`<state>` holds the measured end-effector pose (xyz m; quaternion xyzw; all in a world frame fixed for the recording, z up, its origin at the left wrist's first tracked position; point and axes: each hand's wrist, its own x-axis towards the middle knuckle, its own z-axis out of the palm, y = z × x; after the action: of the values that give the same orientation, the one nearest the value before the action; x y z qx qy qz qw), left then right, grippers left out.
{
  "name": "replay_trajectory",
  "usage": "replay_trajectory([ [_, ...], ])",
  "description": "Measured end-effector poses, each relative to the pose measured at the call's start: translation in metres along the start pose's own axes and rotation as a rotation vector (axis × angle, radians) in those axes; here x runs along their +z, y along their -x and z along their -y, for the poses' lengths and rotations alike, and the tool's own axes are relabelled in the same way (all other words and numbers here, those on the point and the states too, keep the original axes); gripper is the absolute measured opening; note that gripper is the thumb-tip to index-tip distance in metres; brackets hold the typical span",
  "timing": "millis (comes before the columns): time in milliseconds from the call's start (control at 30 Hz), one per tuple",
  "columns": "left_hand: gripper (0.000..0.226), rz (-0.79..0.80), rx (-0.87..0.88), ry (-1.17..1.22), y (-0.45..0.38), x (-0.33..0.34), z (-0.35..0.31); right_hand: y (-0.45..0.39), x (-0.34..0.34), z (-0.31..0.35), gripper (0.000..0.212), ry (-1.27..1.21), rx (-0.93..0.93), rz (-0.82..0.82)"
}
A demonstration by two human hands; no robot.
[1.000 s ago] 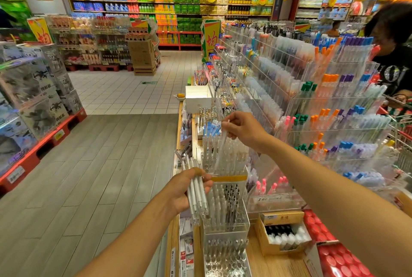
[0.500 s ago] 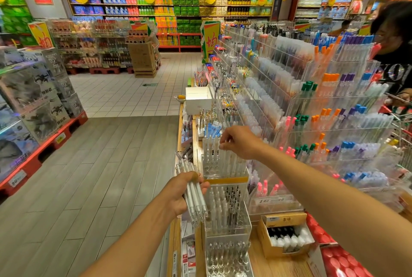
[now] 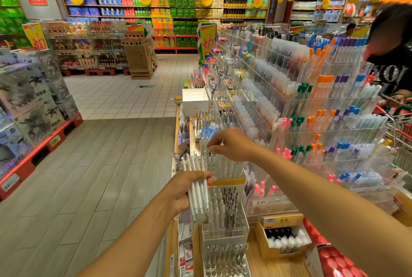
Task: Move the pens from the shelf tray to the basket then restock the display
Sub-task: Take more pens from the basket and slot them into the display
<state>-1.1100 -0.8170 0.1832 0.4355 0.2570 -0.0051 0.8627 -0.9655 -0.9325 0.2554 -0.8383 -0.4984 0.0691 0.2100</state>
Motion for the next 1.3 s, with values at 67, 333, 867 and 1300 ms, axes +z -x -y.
replay_trajectory([
  [67,0.011,0.074,0.03,0.018,0.001,0.003,-0.002,0.002,-0.001,0.004,0.028,-0.224,0.036,0.182],
  [333,0.019,0.148,0.087,0.235,0.001,0.008,-0.014,-0.007,-0.001,-0.007,0.012,-0.898,0.132,0.184],
  [867,0.009,-0.165,-0.047,0.068,-0.023,-0.014,-0.002,-0.027,-0.001,-0.015,0.008,-0.164,0.093,-0.241],
  [1300,0.02,-0.155,-0.073,0.021,-0.018,-0.013,-0.007,-0.041,0.009,-0.017,0.017,0.028,0.109,-0.111],
])
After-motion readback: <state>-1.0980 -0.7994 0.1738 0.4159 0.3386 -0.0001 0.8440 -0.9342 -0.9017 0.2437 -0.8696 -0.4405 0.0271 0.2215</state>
